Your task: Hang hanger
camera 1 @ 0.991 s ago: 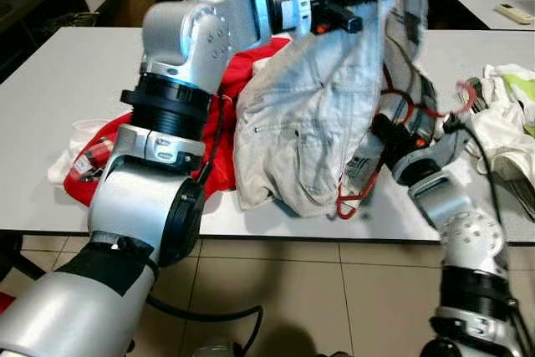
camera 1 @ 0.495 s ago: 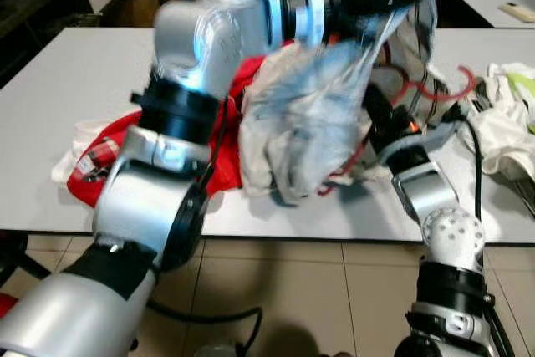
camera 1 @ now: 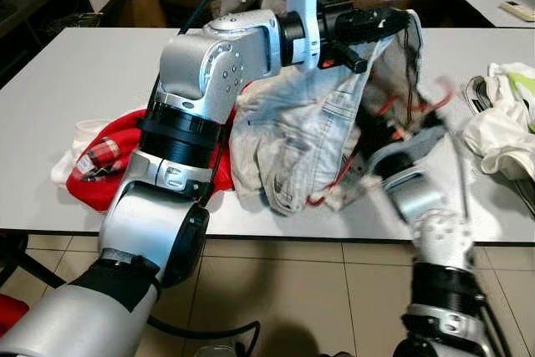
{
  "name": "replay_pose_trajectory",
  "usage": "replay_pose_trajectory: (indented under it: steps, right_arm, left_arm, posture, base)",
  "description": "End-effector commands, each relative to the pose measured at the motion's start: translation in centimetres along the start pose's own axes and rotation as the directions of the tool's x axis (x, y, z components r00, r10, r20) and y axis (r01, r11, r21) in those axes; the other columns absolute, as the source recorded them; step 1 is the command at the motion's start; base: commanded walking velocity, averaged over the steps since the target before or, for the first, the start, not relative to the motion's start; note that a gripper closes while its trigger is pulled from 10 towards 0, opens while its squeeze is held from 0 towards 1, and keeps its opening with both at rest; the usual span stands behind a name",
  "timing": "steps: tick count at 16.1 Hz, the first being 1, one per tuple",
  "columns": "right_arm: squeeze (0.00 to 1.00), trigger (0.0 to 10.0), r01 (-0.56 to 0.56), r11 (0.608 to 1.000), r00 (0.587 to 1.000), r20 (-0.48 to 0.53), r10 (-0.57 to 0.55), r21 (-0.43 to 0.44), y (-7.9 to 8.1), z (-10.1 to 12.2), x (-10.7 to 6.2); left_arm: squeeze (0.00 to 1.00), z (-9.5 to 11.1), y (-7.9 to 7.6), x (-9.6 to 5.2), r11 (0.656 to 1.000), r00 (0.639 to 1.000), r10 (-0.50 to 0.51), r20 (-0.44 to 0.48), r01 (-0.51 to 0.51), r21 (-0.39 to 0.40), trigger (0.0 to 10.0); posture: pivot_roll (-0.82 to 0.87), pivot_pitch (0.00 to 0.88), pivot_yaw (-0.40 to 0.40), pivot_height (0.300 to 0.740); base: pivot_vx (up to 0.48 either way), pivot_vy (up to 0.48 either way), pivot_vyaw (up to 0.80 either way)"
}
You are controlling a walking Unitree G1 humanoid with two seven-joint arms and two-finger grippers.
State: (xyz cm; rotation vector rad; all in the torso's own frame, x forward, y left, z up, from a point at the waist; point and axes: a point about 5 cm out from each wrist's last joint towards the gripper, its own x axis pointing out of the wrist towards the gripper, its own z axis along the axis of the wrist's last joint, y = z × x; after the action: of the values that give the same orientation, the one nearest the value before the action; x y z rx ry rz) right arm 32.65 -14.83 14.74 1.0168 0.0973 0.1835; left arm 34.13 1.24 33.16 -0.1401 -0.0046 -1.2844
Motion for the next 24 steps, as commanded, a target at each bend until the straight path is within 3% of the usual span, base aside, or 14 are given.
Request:
replay_pose_trajectory:
  steps: [1, 2, 3, 4, 5, 6, 7, 10, 12, 14, 17, 20, 24]
  right_arm:
    - [0.0, 10.0, 0.061, 0.998, 0.998, 0.016, -0.06, -0.019, -0.6, -0.2, 0.0]
    - [0.0, 10.0, 0.062, 0.998, 0.998, 0.017, -0.062, -0.017, -0.6, 0.0, -0.1]
    - [0.0, 10.0, 0.007, 1.0, 1.0, 0.006, -0.007, -0.012, 0.0, 0.4, -0.4]
    - [0.0, 10.0, -0.012, 1.0, 1.0, 0.0, 0.012, -0.018, 0.3, 0.5, -0.5]
    - [0.0, 10.0, -0.123, 0.971, 0.987, -0.128, 0.098, -0.205, 0.9, 0.9, -2.1]
    - [0.0, 10.0, -0.139, 0.961, 0.982, -0.157, 0.103, -0.239, 0.9, 0.9, -2.4]
    - [0.0, 10.0, -0.238, 0.922, 0.949, -0.274, 0.154, -0.305, 1.0, 1.5, -4.7]
    - [0.0, 10.0, -0.263, 0.903, 0.927, -0.349, 0.139, -0.339, 0.6, 2.0, -6.9]
    - [0.0, 10.0, -0.299, 0.871, 0.899, -0.421, 0.12, -0.389, 0.7, 2.4, -9.4]
    - [0.0, 10.0, -0.261, 0.887, 0.92, -0.375, 0.11, -0.38, 0.6, 3.3, -10.1]
    - [0.0, 10.0, -0.269, 0.873, 0.918, -0.384, 0.104, -0.408, 1.1, 3.4, -12.1]
    - [0.0, 10.0, -0.271, 0.812, 0.902, -0.431, 0.026, -0.517, 0.4, 3.8, -15.4]
    - [0.0, 10.0, -0.158, 0.752, 0.924, -0.363, -0.115, -0.64, -0.7, 7.1, -17.9]
  left_arm:
    - [0.0, 0.6, -0.6, -0.3, 0.999, 1.0, -0.024, 0.015, 0.024, 0.03, 0.0]
    - [0.0, 0.4, -0.4, -0.5, 0.996, 1.0, -0.007, -0.017, 0.008, 0.087, 0.0]
    - [0.0, -0.3, 0.3, -1.0, 0.972, 0.996, 0.055, -0.076, -0.036, 0.234, 0.0]
    - [0.0, -0.5, 0.5, -1.2, 0.962, 0.993, 0.072, -0.09, -0.045, 0.269, 0.0]
    - [0.0, -2.4, 2.9, -2.5, 0.861, 0.948, 0.258, -0.186, -0.139, 0.49, 0.0]
    - [0.0, -2.7, 3.3, -2.8, 0.841, 0.936, 0.289, -0.2, -0.148, 0.52, 0.0]
    - [0.0, -3.7, 4.7, -4.1, 0.797, 0.902, 0.379, -0.205, -0.206, 0.569, 0.0]
    - [0.0, -3.7, 4.6, -4.0, 0.811, 0.917, 0.375, -0.132, -0.255, 0.527, 0.0]
    - [0.0, -4.0, 4.8, -4.0, 0.78, 0.921, 0.379, -0.088, -0.266, 0.567, 0.0]
    - [0.0, -4.1, 4.9, -4.1, 0.786, 0.923, 0.377, -0.074, -0.277, 0.553, 0.0]
    - [0.0, -3.3, 5.5, -5.8, 0.752, 0.918, 0.394, -0.045, -0.294, 0.59, 0.0]
    - [0.0, -0.8, 6.5, -7.6, 0.716, 0.897, 0.437, 0.069, -0.393, 0.577, 0.0]
    - [0.0, -1.3, 6.3, -7.2, 0.724, 0.905, 0.419, 0.07, -0.38, 0.576, 0.0]
  posture:
    - [0.04, 0.0, 0.048, 0.74]
    - [0.04, 0.0, 0.049, 0.74]
    - [0.04, 0.0, 0.049, 0.74]
    - [0.04, 0.0, 0.049, 0.74]
    - [0.03, 0.0, 0.054, 0.74]
    - [0.03, 0.0, 0.054, 0.74]
    - [0.01, 0.0, 0.066, 0.74]
    - [0.0, 0.0, 0.058, 0.74]
    - [-0.02, 0.0, 0.059, 0.74]
    - [-0.02, 0.0, 0.05, 0.74]
    - [0.0, 0.0, 0.073, 0.74]
    - [-0.01, 0.0, 0.104, 0.74]
    - [-0.04, 0.0, 0.098, 0.74]
  base:
    - [0.0, 0.0, 0.0]
    - [0.0, 0.0, 0.0]
    - [0.0, 0.0, 0.0]
    - [0.0, 0.0, 0.0]
    - [0.0, 0.0, 0.0]
    - [0.0, 0.0, 0.0]
    - [0.0, 0.0, 0.0]
    - [0.0, 0.0, 0.0]
    - [0.0, 0.0, 0.0]
    - [0.0, 0.0, 0.0]
    - [0.0, 0.0, 0.0]
    - [0.0, 0.0, 0.0]
    - [0.0, 0.0, 0.0]
